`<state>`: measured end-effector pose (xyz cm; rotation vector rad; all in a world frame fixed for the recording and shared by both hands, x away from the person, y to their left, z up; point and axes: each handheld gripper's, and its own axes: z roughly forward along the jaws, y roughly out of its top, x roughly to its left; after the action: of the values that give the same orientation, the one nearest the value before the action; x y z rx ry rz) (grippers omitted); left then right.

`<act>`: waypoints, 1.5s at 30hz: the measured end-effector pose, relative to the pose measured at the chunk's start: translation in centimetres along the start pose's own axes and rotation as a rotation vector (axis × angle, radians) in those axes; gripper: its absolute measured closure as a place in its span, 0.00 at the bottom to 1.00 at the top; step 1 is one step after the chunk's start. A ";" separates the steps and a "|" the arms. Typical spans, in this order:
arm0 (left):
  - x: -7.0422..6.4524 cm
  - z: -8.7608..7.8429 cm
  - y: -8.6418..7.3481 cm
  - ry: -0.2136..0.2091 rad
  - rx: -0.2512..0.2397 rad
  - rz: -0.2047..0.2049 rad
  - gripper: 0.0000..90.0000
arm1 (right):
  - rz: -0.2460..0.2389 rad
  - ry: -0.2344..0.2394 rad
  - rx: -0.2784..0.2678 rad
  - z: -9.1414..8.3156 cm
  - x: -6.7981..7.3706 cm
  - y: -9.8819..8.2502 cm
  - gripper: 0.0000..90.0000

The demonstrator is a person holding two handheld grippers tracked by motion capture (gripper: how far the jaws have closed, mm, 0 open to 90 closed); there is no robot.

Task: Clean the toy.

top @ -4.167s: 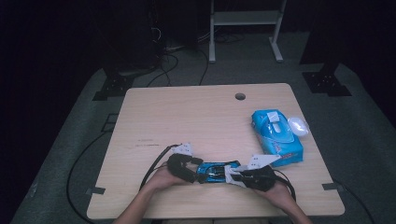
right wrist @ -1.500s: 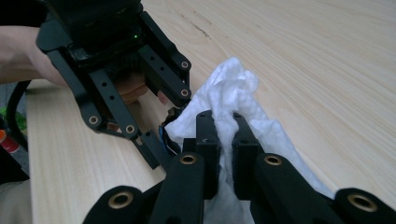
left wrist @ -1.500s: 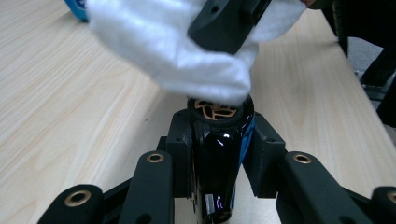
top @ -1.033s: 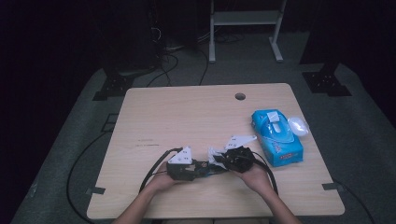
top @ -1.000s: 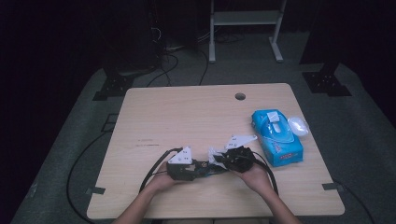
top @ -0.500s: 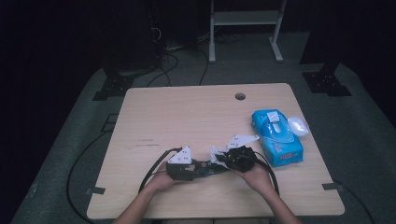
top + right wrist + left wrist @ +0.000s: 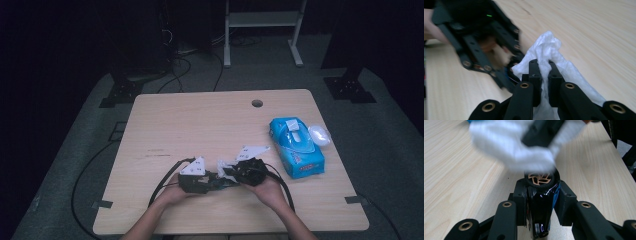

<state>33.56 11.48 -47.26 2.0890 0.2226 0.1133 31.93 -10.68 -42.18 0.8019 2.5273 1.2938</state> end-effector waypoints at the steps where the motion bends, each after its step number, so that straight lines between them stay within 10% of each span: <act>1: 0.0 0.0 0.0 -0.001 0.002 -0.002 0.74 | -0.012 0.006 -0.003 0.4 0.4 0.1 0.94; 15: 0.0 0.0 0.0 -0.005 0.002 -0.001 0.74 | -0.052 0.039 -0.003 1.3 1.7 0.6 0.94; 29: 0.2 0.0 -0.2 -0.015 0.001 -0.018 0.74 | 0.024 -0.117 0.016 -3.1 -2.6 -1.9 0.94; 45: 0.3 -0.1 -0.2 -0.019 0.003 -0.022 0.74 | 0.042 -0.078 -0.001 -2.4 -2.3 -1.6 0.94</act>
<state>33.84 11.72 -47.36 2.0892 0.2339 0.0796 32.22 -14.38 -42.19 0.8926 2.4612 1.2508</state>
